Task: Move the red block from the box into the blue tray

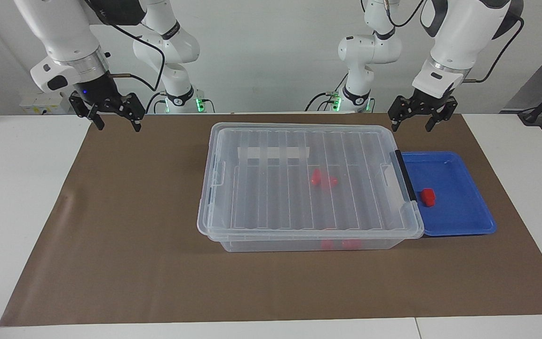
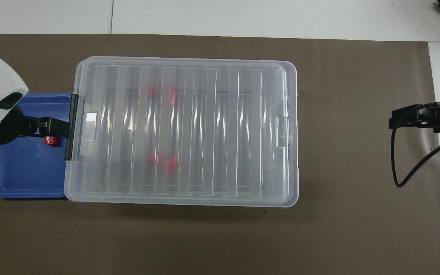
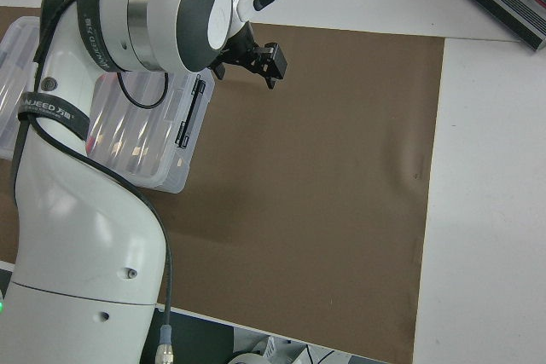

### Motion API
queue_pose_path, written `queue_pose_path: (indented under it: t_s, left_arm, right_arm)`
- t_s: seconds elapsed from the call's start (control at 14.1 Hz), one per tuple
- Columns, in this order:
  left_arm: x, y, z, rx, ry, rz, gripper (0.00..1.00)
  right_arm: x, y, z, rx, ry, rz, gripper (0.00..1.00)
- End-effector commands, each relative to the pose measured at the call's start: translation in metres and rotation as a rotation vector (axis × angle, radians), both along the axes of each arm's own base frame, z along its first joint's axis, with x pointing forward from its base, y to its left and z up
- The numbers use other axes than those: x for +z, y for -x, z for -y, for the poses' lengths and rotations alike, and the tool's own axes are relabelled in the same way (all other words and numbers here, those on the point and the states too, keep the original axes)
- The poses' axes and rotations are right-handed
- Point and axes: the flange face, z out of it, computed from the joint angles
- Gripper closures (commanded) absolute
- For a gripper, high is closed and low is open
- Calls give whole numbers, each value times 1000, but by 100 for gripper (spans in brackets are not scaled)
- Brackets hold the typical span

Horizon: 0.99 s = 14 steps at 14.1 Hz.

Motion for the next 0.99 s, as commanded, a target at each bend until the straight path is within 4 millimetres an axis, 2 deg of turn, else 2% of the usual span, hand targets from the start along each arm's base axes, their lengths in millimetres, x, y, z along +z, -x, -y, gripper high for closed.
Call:
queue_pose_path:
  t_s: [0.0, 0.28, 0.43, 0.92]
  left_arm:
    - [0, 8, -1, 8, 5, 2, 0]
    - [0, 8, -1, 8, 5, 2, 0]
    - [0, 8, -1, 8, 5, 2, 0]
    - [0, 8, -1, 8, 5, 0, 0]
  right_arm:
    - [10, 6, -1, -24, -7, -12, 0]
    - [20, 6, 3, -18, 17, -27, 0]
    - [18, 1, 2, -16, 12, -33, 0]
    - [12, 5, 4, -28, 8, -46, 0]
